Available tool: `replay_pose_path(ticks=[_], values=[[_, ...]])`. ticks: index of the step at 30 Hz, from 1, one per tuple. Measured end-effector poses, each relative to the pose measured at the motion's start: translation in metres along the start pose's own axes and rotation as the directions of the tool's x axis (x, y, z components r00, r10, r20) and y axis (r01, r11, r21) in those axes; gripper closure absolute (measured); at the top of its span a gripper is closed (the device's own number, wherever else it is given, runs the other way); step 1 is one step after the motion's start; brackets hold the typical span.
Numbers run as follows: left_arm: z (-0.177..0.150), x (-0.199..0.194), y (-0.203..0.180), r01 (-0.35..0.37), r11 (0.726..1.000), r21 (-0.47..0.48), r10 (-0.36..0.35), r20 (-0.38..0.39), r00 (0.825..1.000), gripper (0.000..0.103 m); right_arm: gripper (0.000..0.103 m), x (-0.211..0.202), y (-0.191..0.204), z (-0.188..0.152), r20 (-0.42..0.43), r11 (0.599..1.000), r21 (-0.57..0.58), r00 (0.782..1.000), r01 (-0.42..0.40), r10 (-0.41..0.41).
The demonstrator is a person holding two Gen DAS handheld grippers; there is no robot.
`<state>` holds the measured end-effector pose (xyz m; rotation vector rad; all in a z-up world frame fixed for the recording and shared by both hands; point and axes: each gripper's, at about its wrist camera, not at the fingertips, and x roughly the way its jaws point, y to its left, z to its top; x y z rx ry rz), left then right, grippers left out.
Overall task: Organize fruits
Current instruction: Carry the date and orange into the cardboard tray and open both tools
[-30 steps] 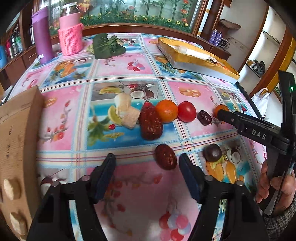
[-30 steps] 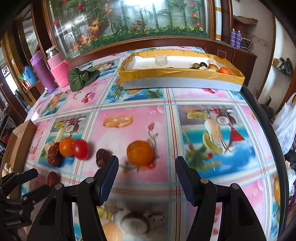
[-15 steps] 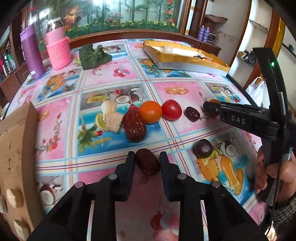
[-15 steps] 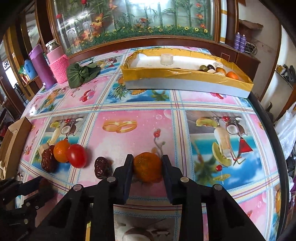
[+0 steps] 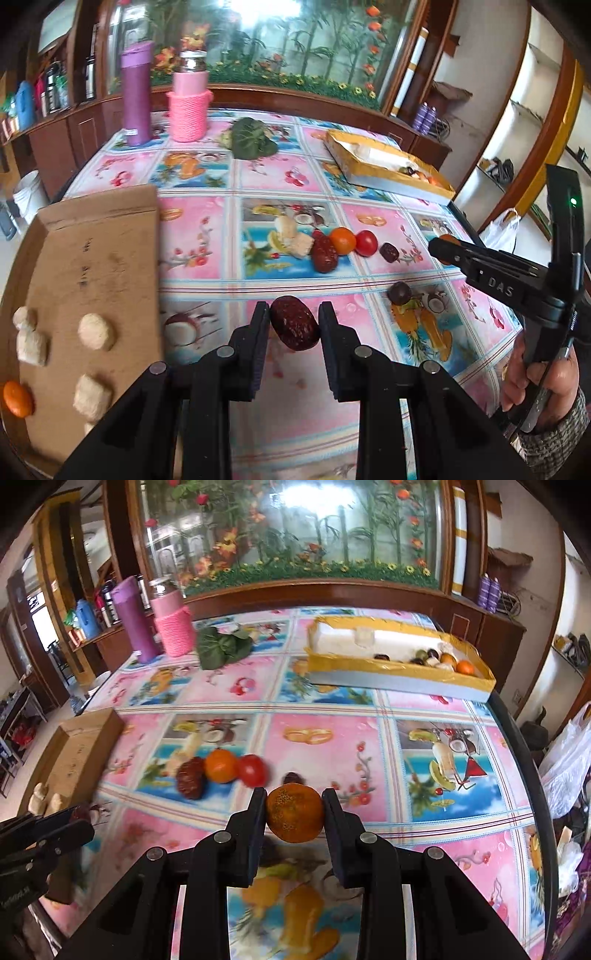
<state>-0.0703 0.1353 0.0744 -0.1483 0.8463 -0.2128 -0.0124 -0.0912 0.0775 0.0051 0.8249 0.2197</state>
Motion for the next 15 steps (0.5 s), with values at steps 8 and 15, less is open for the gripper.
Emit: replay_pose_path(ticks=[8, 15], values=[[-0.001, -0.048, 0.079, -0.124, 0.988, -0.09, 0.129, 0.057, 0.99, 0.077, 0.07, -0.031, 0.079, 0.0, 0.039, 0.99, -0.13, 0.997, -0.062, 0.068], [0.021, -0.056, 0.164, -0.264, 0.951, -0.159, 0.273, 0.033, 0.962, 0.077, 0.07, -0.019, 0.162, 0.013, -0.002, 0.957, -0.229, 0.983, -0.178, 0.182]])
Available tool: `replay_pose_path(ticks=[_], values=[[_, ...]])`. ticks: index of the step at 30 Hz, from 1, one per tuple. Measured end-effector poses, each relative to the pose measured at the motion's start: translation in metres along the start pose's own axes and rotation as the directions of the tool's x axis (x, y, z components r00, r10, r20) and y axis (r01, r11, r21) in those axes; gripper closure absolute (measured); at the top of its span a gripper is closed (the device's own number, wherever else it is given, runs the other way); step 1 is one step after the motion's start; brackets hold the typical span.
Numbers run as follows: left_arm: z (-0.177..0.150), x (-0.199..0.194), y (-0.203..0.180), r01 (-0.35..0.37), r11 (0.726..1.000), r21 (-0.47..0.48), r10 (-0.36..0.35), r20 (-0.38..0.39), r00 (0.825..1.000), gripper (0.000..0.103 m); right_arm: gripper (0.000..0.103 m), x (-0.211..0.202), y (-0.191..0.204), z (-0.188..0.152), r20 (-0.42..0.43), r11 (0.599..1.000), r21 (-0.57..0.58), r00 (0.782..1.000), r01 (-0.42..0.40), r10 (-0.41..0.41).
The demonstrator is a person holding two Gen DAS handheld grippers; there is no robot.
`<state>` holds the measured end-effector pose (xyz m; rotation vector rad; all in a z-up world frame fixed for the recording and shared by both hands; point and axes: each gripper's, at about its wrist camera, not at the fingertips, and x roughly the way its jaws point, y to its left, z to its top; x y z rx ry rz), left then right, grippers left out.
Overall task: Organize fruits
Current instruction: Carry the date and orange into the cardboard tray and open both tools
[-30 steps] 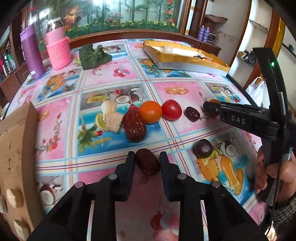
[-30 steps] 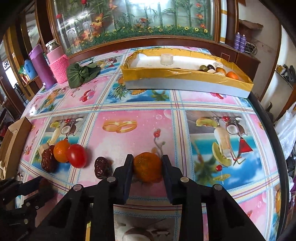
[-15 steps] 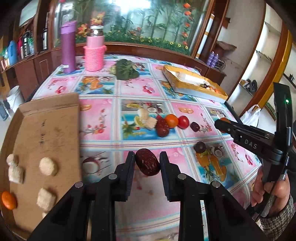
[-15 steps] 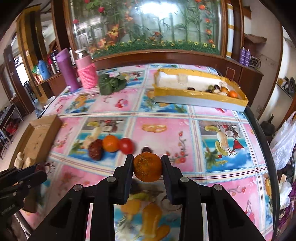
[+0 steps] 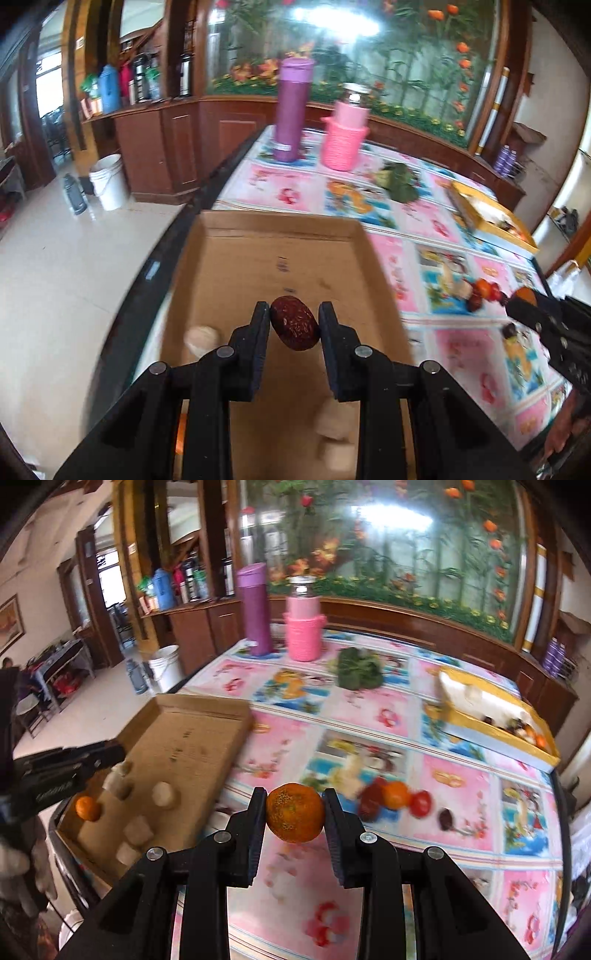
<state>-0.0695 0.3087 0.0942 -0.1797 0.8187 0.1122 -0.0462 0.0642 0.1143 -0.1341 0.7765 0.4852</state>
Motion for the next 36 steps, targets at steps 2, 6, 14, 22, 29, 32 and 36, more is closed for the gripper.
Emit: replay_pose_path(ticks=[2, 6, 14, 22, 29, 32, 36], values=[[0.009, 0.011, 0.018, -0.012, 1.0, -0.026, 0.012, -0.022, 1.0, 0.077, 0.07, 0.017, 0.02, 0.008, -0.024, 0.999, -0.016, 0.999, -0.046, 0.045], [0.024, 0.043, 0.043, -0.005, 0.997, -0.071, -0.001, -0.084, 0.996, 0.077, 0.07, 0.063, 0.06, 0.02, -0.092, 0.992, -0.053, 0.99, -0.111, 0.106], [0.028, 0.088, 0.06, -0.009, 0.993, -0.117, -0.012, -0.182, 0.983, 0.077, 0.07, 0.131, 0.103, 0.035, -0.185, 0.984, -0.088, 0.973, -0.154, 0.136], [0.028, 0.089, 0.066, 0.03, 0.986, -0.167, -0.06, -0.176, 0.983, 0.065, 0.069, 0.162, 0.116, 0.034, -0.234, 0.98, -0.103, 0.961, -0.172, 0.145], [0.028, 0.049, 0.059, 0.048, 0.979, -0.196, -0.067, -0.089, 0.994, 0.051, 0.046, 0.143, 0.109, 0.039, -0.167, 0.981, -0.076, 0.972, -0.178, 0.163], [0.021, 0.022, 0.048, 0.071, 0.974, -0.214, -0.078, -0.026, 0.997, 0.038, 0.046, 0.126, 0.103, 0.04, -0.137, 0.98, -0.058, 0.974, -0.189, 0.179], [0.008, -0.004, 0.022, 0.133, 0.963, -0.235, -0.13, 0.029, 0.991, 0.031, 0.045, 0.103, 0.092, 0.033, -0.104, 0.981, -0.035, 0.977, -0.192, 0.188]])
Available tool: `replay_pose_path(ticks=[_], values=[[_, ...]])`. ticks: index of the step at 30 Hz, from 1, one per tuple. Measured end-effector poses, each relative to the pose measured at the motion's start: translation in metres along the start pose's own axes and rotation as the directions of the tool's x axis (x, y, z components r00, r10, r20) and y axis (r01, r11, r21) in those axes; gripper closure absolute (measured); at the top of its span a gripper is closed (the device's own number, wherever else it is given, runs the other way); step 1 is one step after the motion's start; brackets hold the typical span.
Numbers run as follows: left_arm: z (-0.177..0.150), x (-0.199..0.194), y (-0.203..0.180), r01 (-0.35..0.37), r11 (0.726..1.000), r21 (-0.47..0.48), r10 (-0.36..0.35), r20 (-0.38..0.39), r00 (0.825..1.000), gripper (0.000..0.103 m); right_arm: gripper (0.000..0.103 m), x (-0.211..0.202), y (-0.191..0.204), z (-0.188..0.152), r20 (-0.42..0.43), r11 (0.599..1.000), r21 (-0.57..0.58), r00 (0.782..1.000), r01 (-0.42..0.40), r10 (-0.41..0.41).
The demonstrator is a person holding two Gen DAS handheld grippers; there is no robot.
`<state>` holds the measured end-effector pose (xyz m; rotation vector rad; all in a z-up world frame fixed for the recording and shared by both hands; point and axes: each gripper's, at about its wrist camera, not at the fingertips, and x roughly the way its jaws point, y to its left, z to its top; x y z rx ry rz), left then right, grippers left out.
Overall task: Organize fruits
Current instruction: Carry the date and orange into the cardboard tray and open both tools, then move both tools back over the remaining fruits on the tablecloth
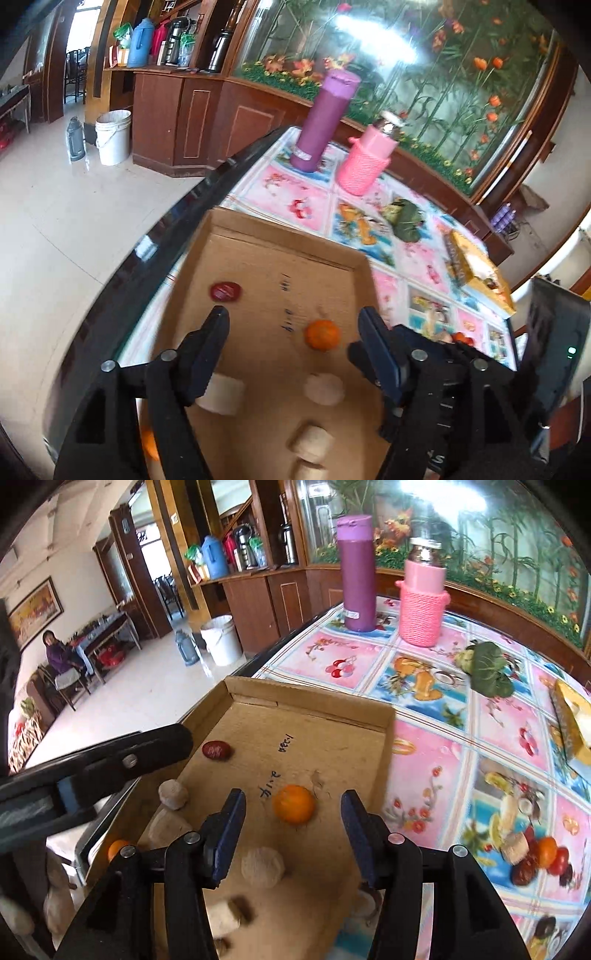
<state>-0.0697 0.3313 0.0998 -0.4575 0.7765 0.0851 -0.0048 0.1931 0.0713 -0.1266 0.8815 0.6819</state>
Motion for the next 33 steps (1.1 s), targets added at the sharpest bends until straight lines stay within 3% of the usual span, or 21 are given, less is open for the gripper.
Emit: replay_pose_path(ticks=[6, 9, 14, 18, 21, 23, 26, 29, 31, 33], values=[[-0.034, -0.017, -0.03, 0.136, 0.989, -0.06, -0.136, -0.006, 0.991, 0.03, 0.044, -0.036, -0.019, -0.02, 0.035, 0.999, 0.039, 0.999, 0.015, -0.016], [-0.048, -0.019, -0.038, 0.166, 0.983, -0.079, -0.169, -0.029, 0.985, 0.03, 0.038, -0.054, -0.042, -0.032, 0.057, 0.996, 0.076, 0.997, 0.046, -0.051], [-0.066, -0.023, -0.052, 0.153, 0.987, -0.05, -0.155, -0.043, 0.987, 0.03, 0.037, -0.073, -0.106, -0.051, 0.039, 0.976, 0.146, 0.985, 0.162, -0.17], [-0.072, -0.022, -0.061, 0.138, 0.99, -0.004, -0.138, -0.04, 0.99, 0.03, 0.037, -0.081, -0.172, -0.052, -0.004, 0.925, 0.228, 0.95, 0.304, -0.311], [-0.074, -0.015, -0.063, 0.139, 0.99, 0.012, -0.138, -0.057, 0.989, 0.03, 0.038, -0.073, -0.202, -0.044, -0.058, 0.899, 0.239, 0.93, 0.366, -0.363], [-0.075, -0.009, -0.062, 0.141, 0.99, 0.017, -0.139, -0.073, 0.988, 0.03, 0.038, -0.063, -0.212, -0.035, -0.078, 0.898, 0.249, 0.931, 0.364, -0.356], [-0.077, -0.003, -0.059, 0.136, 0.991, 0.018, -0.134, -0.092, 0.987, 0.03, 0.038, -0.047, -0.213, -0.02, -0.089, 0.902, 0.246, 0.935, 0.355, -0.344], [-0.077, -0.002, -0.054, 0.132, 0.991, 0.006, -0.131, -0.1, 0.986, 0.03, 0.038, -0.019, -0.211, -0.009, -0.132, 0.9, 0.187, 0.918, 0.394, -0.374], [-0.077, -0.003, -0.05, 0.131, 0.991, 0.0, -0.13, -0.099, 0.987, 0.03, 0.038, 0.0, -0.211, -0.011, -0.185, 0.897, 0.155, 0.904, 0.414, -0.385], [-0.076, -0.004, -0.046, 0.127, 0.992, -0.005, -0.127, -0.093, 0.988, 0.03, 0.044, 0.005, -0.21, -0.019, -0.222, 0.911, 0.145, 0.91, 0.385, -0.349]])
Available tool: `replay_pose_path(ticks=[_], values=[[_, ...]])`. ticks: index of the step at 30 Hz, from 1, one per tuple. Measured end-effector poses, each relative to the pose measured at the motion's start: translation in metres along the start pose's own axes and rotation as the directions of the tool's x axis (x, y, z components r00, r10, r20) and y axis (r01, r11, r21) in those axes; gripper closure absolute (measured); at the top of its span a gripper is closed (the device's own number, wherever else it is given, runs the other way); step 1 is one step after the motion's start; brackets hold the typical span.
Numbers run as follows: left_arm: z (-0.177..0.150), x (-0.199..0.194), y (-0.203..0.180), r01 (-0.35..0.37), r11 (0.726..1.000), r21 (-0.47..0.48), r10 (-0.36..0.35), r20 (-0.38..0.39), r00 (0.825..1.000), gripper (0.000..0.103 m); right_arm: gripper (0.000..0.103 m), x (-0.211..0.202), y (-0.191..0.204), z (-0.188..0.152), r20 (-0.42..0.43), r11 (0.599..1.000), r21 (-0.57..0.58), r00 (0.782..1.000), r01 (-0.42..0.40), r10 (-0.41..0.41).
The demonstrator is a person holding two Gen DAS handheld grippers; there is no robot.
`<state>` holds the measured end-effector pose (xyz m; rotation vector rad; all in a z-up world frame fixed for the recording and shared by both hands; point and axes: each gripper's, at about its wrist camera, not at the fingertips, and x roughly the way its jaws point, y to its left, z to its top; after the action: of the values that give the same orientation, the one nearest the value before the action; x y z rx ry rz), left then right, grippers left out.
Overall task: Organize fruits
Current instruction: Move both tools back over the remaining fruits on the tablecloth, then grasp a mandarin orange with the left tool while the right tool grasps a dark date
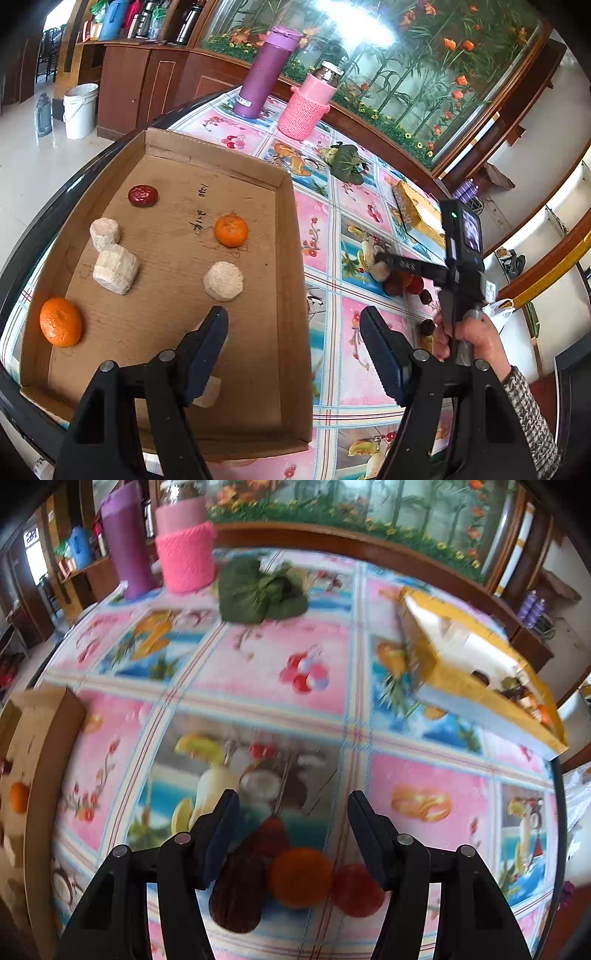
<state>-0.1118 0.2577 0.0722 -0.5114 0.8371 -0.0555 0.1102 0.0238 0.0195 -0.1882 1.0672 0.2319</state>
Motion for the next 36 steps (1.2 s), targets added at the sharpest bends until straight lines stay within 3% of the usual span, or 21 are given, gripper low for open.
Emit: replay_pose_path(ticks=[3, 5, 9, 10, 12, 14, 16, 22, 29, 30, 34, 36], values=[[0.001, 0.005, 0.004, -0.001, 1.0, -0.013, 0.001, -0.007, 1.0, 0.03, 0.047, -0.015, -0.003, -0.019, -0.023, 0.991, 0.002, 0.991, -0.131, 0.131], [0.0, 0.009, 0.002, 0.008, 1.0, -0.012, -0.008, -0.02, 1.0, 0.03, 0.046, -0.031, -0.005, -0.033, -0.034, 0.972, -0.005, 0.971, -0.237, 0.237], [-0.008, 0.014, -0.012, 0.026, 0.999, 0.026, -0.025, -0.038, 0.999, 0.03, 0.046, -0.067, -0.018, -0.065, -0.044, 0.923, -0.027, 0.923, -0.384, 0.383], [-0.01, 0.014, -0.015, 0.026, 0.999, 0.037, -0.025, -0.039, 0.999, 0.03, 0.046, -0.075, -0.024, -0.073, -0.03, 0.921, -0.022, 0.921, -0.39, 0.389], [-0.013, 0.014, -0.021, 0.027, 0.998, 0.057, -0.025, -0.042, 0.999, 0.03, 0.046, -0.088, -0.04, -0.087, 0.009, 0.936, -0.009, 0.936, -0.353, 0.353], [-0.016, 0.016, -0.028, 0.03, 0.997, 0.073, -0.026, -0.049, 0.998, 0.03, 0.046, -0.096, -0.058, -0.1, 0.05, 0.967, 0.007, 0.966, -0.256, 0.255], [-0.019, 0.019, -0.034, 0.029, 0.995, 0.092, -0.024, -0.058, 0.998, 0.03, 0.046, -0.097, -0.073, -0.108, 0.062, 0.979, 0.038, 0.979, -0.198, 0.196], [-0.031, 0.033, -0.057, 0.036, 0.985, 0.171, -0.019, -0.099, 0.995, 0.03, 0.046, -0.087, -0.098, -0.127, 0.092, 0.975, 0.138, 0.982, -0.176, 0.165], [-0.051, 0.048, -0.097, 0.082, 0.947, 0.311, -0.041, -0.137, 0.99, 0.031, 0.046, -0.078, -0.084, -0.126, 0.132, 0.977, 0.119, 0.978, -0.179, 0.163], [-0.054, 0.053, -0.103, 0.098, 0.939, 0.329, -0.052, -0.146, 0.988, 0.032, 0.046, -0.076, -0.081, -0.126, 0.134, 0.978, 0.111, 0.978, -0.174, 0.159], [-0.061, 0.069, -0.12, 0.137, 0.922, 0.361, -0.073, -0.184, 0.98, 0.053, 0.046, -0.069, -0.069, -0.123, 0.138, 0.986, 0.066, 0.98, -0.15, 0.14], [-0.063, 0.078, -0.126, 0.146, 0.918, 0.37, -0.075, -0.2, 0.977, 0.053, 0.047, -0.066, -0.064, -0.123, 0.138, 0.989, 0.042, 0.982, -0.139, 0.132]])
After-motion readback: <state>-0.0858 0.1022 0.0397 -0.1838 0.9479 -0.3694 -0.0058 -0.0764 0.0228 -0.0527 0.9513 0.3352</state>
